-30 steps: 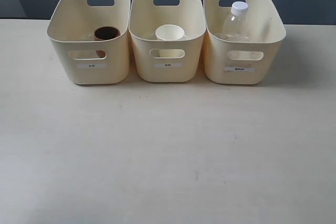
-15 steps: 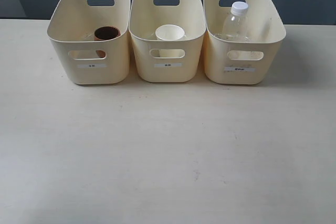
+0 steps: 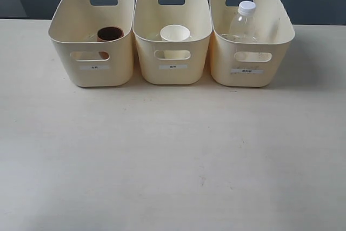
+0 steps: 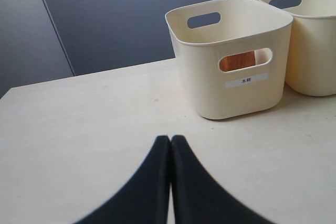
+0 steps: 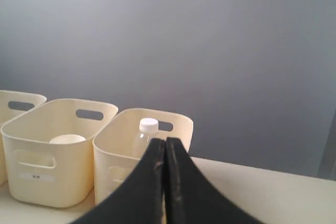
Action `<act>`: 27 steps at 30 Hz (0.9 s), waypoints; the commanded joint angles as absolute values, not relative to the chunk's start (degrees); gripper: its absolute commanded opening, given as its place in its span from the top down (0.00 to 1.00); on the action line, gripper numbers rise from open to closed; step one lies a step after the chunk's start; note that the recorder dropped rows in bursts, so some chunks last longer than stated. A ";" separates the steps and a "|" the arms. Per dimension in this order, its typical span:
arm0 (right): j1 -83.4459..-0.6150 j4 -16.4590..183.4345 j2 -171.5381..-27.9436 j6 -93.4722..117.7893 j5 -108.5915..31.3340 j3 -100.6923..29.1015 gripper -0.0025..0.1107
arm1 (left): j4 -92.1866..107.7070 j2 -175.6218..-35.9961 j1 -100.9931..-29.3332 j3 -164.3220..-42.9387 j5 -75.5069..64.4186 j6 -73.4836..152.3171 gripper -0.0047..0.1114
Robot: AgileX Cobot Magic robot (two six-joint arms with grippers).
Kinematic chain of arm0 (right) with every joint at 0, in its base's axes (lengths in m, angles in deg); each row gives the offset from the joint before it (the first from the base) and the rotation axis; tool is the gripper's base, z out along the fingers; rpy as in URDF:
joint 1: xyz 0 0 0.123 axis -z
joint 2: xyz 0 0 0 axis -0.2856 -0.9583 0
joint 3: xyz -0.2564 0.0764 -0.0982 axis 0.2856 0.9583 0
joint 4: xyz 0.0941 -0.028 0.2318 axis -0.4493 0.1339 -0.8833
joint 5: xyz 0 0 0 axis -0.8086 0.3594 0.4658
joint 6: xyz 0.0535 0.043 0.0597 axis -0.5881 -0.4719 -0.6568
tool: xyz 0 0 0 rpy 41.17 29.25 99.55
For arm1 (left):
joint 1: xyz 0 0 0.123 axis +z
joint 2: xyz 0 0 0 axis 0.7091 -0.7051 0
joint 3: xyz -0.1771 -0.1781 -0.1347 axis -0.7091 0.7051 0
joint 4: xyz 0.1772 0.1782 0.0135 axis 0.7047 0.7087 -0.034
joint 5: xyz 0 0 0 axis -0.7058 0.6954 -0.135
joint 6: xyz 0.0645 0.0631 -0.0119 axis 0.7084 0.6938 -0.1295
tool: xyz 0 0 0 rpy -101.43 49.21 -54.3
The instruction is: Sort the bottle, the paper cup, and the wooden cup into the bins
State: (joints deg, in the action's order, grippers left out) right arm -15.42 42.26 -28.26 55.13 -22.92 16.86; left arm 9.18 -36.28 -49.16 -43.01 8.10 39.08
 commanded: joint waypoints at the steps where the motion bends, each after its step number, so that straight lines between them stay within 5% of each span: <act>1: -15.05 41.99 -27.94 55.59 -23.44 19.73 0.98 | 8.99 -36.00 -49.36 -42.94 8.18 38.97 0.96; 9: -15.05 46.22 -27.94 52.74 -24.59 24.18 0.98 | 8.99 -36.00 -49.36 -42.94 8.18 38.97 0.96; 27: -18.56 88.42 -27.94 8.98 -34.46 29.10 0.98 | 8.99 -36.00 -49.36 -42.94 8.18 38.97 0.96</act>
State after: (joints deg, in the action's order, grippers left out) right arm -18.20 86.42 -28.26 10.14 -33.52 28.83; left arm 9.18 -36.28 -49.16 -43.01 8.10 39.08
